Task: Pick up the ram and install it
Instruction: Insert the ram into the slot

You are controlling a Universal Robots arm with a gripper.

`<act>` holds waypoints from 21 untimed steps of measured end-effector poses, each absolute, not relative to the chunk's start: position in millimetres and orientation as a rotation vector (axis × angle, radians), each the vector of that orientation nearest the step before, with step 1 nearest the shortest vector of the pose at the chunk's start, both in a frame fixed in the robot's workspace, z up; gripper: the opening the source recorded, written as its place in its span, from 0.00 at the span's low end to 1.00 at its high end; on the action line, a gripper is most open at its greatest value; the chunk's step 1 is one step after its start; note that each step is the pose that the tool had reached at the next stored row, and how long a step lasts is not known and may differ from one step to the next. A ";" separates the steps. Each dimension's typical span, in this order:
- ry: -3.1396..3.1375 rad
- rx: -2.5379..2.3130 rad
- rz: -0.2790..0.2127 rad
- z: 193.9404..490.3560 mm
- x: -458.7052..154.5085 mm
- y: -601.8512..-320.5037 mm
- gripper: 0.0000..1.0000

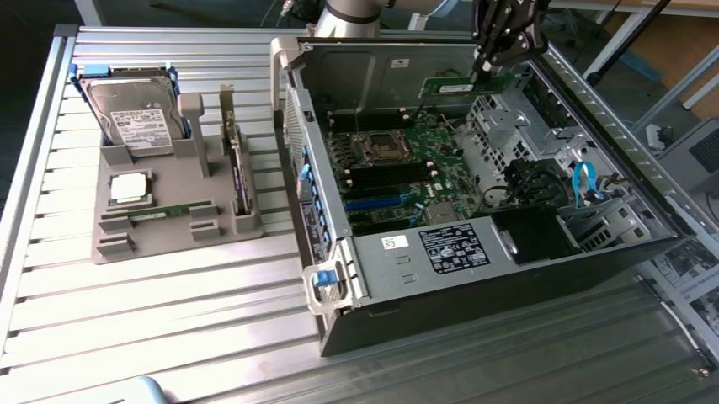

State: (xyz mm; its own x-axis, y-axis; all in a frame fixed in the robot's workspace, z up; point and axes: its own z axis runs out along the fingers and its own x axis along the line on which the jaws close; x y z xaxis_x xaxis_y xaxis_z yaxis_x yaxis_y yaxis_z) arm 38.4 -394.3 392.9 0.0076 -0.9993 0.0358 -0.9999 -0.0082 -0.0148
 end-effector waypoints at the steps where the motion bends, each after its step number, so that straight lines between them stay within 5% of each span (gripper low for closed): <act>1: -2.202 2.219 0.056 392.4 38.4 -394.3 0.12; 21: -2.202 2.219 0.057 382.7 38.1 -394.3 0.12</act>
